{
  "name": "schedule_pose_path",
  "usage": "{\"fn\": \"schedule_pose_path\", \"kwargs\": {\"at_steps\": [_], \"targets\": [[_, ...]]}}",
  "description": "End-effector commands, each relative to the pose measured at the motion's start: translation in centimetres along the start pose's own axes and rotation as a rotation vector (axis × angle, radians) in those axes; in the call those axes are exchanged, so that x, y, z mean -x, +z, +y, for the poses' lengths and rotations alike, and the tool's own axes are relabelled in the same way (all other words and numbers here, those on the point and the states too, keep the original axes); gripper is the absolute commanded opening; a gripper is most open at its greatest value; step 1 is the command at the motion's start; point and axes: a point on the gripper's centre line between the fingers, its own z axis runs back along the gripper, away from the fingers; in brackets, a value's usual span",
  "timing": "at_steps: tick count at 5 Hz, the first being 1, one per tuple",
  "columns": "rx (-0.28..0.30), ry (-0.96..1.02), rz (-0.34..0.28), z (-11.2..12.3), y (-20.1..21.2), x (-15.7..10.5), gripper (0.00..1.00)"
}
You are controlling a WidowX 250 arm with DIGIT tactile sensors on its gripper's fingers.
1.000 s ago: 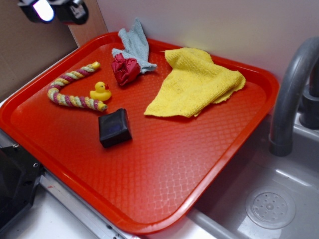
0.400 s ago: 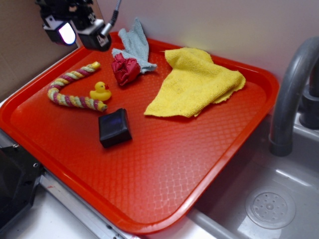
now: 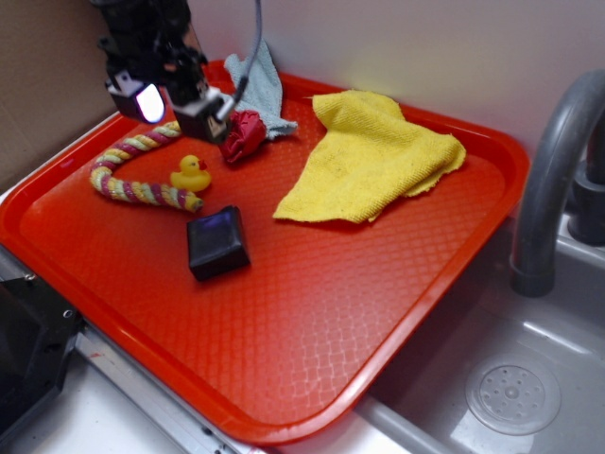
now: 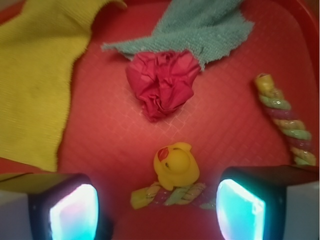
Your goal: Grab the yellow duck.
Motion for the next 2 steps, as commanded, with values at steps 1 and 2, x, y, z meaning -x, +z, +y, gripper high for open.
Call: {"fn": "schedule_pose_path", "kwargs": {"at_steps": [1, 2], "targets": [[-0.065, -0.008, 0.03, 0.7, -2.7, -0.17, 1.0], [-0.091, 0.011, 0.046, 1.39, -3.67, -0.32, 1.0]]}}
